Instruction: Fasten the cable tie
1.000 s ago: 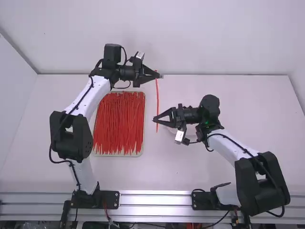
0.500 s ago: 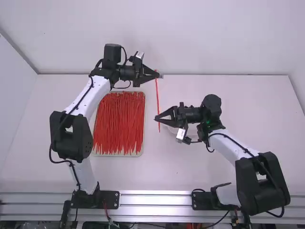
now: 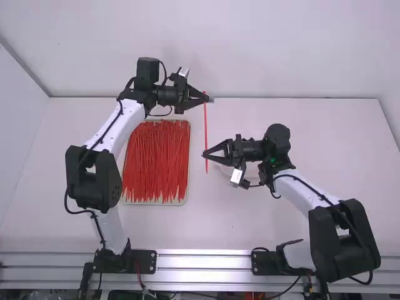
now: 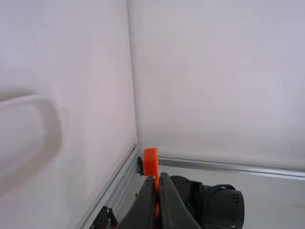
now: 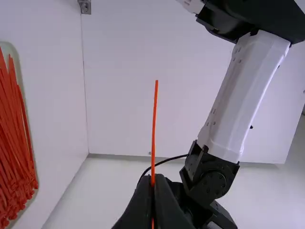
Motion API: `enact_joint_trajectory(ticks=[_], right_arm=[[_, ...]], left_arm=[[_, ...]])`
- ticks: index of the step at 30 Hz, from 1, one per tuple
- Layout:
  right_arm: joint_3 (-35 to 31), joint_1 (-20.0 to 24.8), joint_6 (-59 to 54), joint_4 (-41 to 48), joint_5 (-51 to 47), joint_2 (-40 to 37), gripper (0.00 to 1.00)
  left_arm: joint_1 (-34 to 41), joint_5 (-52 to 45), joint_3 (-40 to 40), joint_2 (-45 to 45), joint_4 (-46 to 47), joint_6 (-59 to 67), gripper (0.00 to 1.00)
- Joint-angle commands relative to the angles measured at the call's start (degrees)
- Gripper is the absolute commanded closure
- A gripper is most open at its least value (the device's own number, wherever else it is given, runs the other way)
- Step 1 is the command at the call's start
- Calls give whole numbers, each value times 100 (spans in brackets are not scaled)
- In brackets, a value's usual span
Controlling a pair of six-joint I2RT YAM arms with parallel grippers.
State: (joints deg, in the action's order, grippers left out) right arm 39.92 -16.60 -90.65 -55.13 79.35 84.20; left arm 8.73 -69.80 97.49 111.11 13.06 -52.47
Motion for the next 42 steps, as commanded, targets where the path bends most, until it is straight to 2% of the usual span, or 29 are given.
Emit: enact_joint_trajectory(ticks=[1, 8, 13, 17, 29, 31, 35, 37, 38, 42], right_arm=[[-26, 17, -31, -22, 15, -20, 95], [-24, 17, -136, -22, 11, -20, 88], [-15, 17, -131, -20, 9, -20, 91], [-15, 9, -133, -20, -164, -22, 100], [-15, 7, -94, -22, -160, -22, 100], [-15, 7, -92, -22, -162, -22, 94], [-15, 7, -63, -13, -295, -22, 93], [-15, 7, 101, 0, -372, -22, 95], [-15, 4, 308, -35, -424, -22, 100], [-15, 4, 1147, -116, -396, -22, 100]], left_arm=[[66, -105, -7, -52, 4, 92, 98], [66, -107, -7, -52, 7, 190, 98], [66, -111, -7, -52, 22, 197, 98], [72, -127, -7, -52, 24, 264, 98], [72, -107, -7, -52, 264, 356, 98], [85, -107, -7, -52, 282, 350, 98], [166, -107, -7, -52, 258, 348, 98], [190, -107, -7, -52, 260, 350, 98], [186, -116, -7, -52, 262, 424, 98], [203, -107, -7, -52, 289, 492, 98]])
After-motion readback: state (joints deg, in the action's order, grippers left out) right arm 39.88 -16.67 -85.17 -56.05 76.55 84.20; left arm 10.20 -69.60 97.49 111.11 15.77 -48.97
